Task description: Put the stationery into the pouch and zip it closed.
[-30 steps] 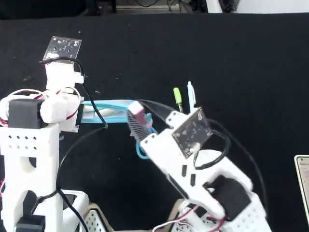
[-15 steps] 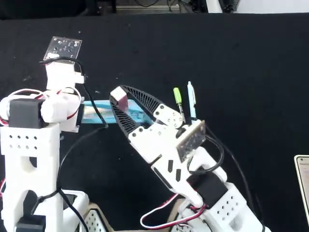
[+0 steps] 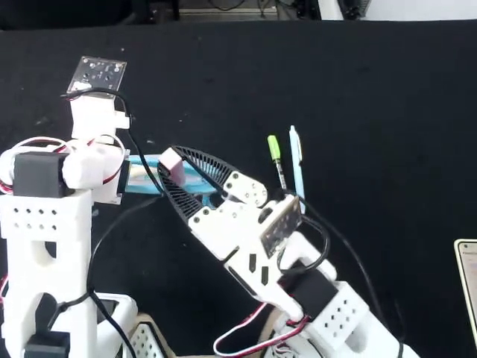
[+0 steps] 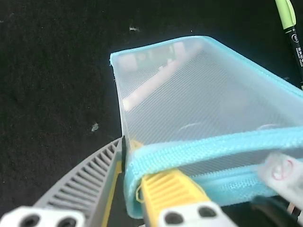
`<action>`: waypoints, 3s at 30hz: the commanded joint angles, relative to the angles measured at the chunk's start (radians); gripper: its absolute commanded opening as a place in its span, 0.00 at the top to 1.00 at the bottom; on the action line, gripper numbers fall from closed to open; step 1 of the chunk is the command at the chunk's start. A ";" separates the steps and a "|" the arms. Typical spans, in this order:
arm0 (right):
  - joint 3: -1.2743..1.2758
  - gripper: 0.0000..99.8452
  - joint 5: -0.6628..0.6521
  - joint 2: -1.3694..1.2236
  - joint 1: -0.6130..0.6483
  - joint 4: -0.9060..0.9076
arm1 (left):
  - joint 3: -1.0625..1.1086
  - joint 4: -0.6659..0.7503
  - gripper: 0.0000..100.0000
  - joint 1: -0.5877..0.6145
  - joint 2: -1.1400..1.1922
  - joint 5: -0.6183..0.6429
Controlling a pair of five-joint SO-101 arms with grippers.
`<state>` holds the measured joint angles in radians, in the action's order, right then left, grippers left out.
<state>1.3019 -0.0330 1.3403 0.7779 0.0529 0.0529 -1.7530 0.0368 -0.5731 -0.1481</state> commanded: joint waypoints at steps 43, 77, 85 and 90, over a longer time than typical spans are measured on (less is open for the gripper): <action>-0.171 0.80 0.009 -0.002 -0.671 0.753 | 0.007 -0.006 0.97 -0.004 0.009 -0.003; -0.954 0.81 -0.046 -1.544 -0.655 0.654 | 0.030 -0.005 0.97 -0.005 0.009 -0.005; -0.946 0.84 -0.092 -1.586 -0.654 0.582 | 0.030 -0.005 0.97 -0.005 0.009 -0.003; -0.934 0.97 -0.084 -1.555 -0.674 0.603 | 0.030 -0.005 0.97 -0.005 0.009 -0.003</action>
<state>0.4058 -0.1128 -0.2585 0.1181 0.6544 0.0744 -1.7530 0.0368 -0.5746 -0.1496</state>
